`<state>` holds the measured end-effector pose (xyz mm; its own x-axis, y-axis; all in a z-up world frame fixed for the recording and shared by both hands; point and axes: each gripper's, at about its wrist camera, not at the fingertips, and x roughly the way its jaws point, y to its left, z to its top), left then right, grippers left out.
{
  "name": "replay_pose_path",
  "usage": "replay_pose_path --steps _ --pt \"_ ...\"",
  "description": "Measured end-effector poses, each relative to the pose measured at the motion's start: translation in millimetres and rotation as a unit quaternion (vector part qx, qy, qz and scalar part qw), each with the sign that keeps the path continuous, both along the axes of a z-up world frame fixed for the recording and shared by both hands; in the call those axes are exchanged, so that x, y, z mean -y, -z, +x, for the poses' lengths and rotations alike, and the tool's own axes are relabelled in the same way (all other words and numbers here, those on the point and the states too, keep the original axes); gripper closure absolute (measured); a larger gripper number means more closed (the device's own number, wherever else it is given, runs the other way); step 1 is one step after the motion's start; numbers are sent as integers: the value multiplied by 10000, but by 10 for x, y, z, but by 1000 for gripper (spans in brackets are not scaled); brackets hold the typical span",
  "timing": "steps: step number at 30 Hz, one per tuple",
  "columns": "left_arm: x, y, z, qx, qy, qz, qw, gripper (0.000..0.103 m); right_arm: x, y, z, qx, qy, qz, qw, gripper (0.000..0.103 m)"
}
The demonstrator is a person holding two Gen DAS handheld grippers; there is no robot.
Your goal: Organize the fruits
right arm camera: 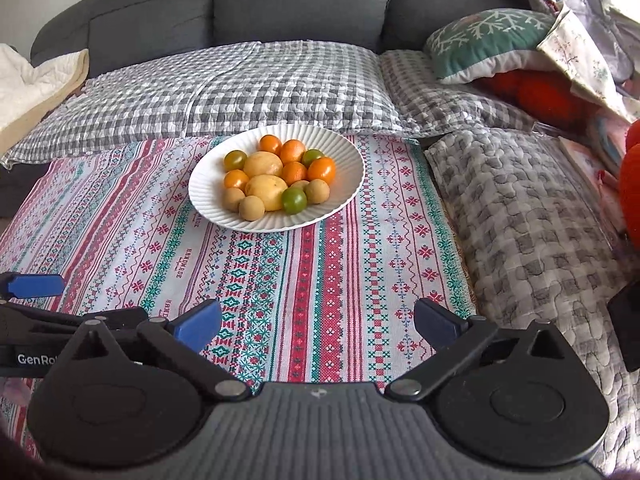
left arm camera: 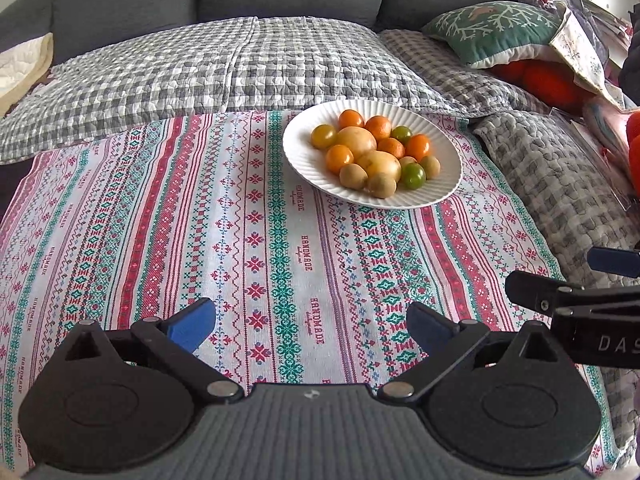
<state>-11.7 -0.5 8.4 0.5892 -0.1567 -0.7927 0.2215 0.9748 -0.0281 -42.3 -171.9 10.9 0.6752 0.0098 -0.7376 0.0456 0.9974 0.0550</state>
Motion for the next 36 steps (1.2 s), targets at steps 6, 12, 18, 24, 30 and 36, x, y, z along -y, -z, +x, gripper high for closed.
replay_pose_path --steps 6,12,18,24,30,36 --pt "-11 -10 -16 13 -131 107 9999 7 38 17 -7 -61 247 136 9996 1" --pt "-26 -7 -5 3 -201 101 9997 7 40 33 11 -95 282 136 9995 1" --pt "-19 -1 -12 37 -225 151 9996 7 77 34 18 -145 335 265 9990 1" --pt "-27 10 2 28 -263 172 9995 7 64 53 33 -178 298 204 9992 1" --pt "-29 23 9 29 -293 218 9993 7 35 63 49 -205 243 175 9993 1" --pt "-41 27 12 22 -336 242 9991 7 6 73 56 -217 193 118 9995 1"
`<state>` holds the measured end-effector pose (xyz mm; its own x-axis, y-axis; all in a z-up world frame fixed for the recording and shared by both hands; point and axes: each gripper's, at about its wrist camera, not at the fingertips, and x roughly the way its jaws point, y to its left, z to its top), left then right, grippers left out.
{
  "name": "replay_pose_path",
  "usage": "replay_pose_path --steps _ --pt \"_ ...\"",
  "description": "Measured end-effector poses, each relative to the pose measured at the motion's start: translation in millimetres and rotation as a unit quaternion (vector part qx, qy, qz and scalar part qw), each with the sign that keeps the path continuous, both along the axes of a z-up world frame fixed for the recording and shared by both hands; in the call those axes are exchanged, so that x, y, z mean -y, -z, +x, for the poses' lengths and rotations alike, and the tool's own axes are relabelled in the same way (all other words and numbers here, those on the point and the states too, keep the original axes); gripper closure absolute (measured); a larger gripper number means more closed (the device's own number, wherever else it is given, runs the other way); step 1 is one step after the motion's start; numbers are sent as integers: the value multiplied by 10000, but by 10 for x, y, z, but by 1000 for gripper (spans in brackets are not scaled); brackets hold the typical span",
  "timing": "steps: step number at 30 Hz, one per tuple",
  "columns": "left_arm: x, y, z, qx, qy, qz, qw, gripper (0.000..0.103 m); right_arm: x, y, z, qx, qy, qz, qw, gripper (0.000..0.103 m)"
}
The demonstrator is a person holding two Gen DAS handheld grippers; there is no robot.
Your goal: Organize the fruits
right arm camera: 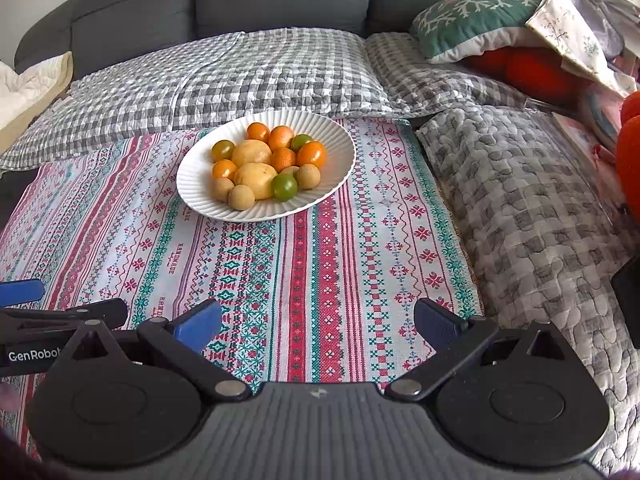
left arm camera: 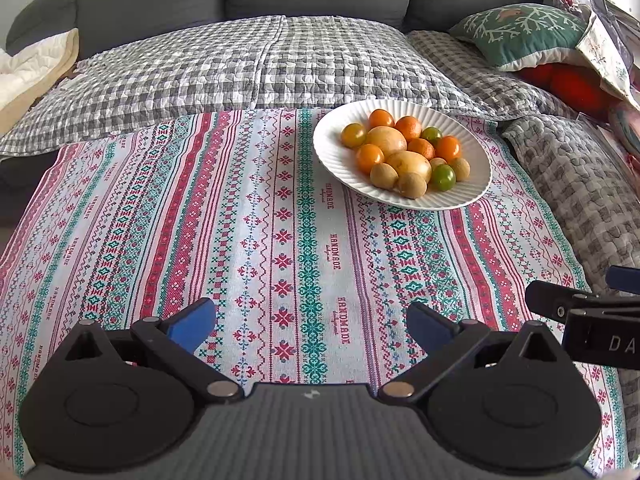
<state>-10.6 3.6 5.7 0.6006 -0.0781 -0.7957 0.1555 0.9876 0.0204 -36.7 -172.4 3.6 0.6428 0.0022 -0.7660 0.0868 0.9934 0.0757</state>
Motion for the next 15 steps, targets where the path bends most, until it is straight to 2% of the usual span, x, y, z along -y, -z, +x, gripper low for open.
replay_pose_path --steps 15 --pt "-2 3 4 -8 -63 68 10000 7 3 16 6 -24 4 -24 10000 1"
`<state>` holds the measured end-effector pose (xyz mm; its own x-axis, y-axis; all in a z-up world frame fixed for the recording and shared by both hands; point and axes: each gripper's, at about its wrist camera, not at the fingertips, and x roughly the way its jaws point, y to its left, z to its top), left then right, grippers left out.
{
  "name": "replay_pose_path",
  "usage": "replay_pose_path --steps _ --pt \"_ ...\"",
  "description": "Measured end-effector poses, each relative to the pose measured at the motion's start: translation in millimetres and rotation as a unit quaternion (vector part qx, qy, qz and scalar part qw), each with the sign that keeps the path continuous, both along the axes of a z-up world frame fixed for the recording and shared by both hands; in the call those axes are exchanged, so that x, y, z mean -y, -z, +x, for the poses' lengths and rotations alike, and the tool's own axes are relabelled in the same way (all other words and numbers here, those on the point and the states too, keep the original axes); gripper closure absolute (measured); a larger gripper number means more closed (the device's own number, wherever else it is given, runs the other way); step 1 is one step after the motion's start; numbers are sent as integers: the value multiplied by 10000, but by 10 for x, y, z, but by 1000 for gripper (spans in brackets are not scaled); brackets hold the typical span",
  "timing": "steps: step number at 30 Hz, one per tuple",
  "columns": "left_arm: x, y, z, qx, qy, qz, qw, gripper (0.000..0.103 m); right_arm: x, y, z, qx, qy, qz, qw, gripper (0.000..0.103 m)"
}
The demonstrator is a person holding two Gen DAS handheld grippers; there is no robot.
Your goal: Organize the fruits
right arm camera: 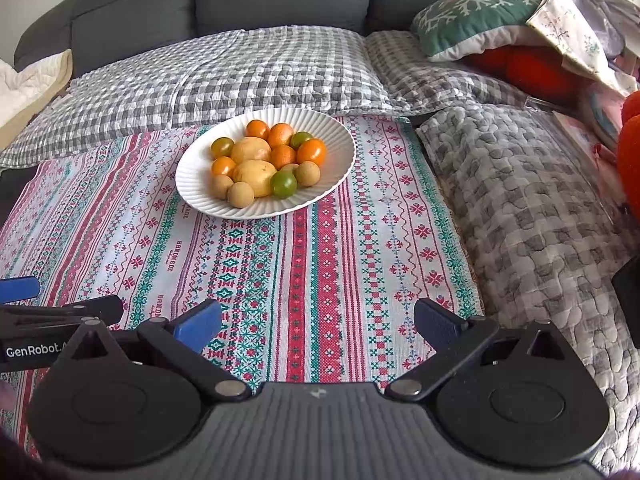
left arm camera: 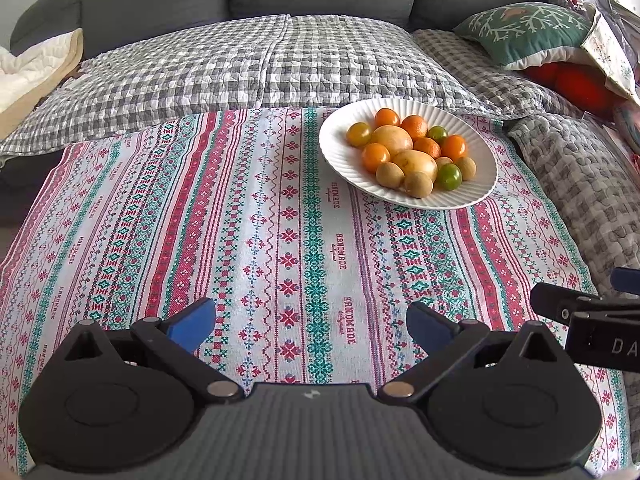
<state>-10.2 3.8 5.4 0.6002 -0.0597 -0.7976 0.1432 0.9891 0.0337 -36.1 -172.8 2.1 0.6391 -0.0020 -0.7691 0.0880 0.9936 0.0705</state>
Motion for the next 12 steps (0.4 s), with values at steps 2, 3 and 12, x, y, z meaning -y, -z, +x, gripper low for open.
replay_pose_path --steps 2,3,12 --pt "-1 1 1 -2 -3 4 10000 7 0 -1 1 -2 -5 -1 10000 1" --pt "-1 1 1 -3 -5 10 10000 7 -1 0 0 -2 -7 -2 10000 1" --pt "6 17 8 -50 -12 -4 10000 7 3 7 2 -1 1 -17 10000 1"
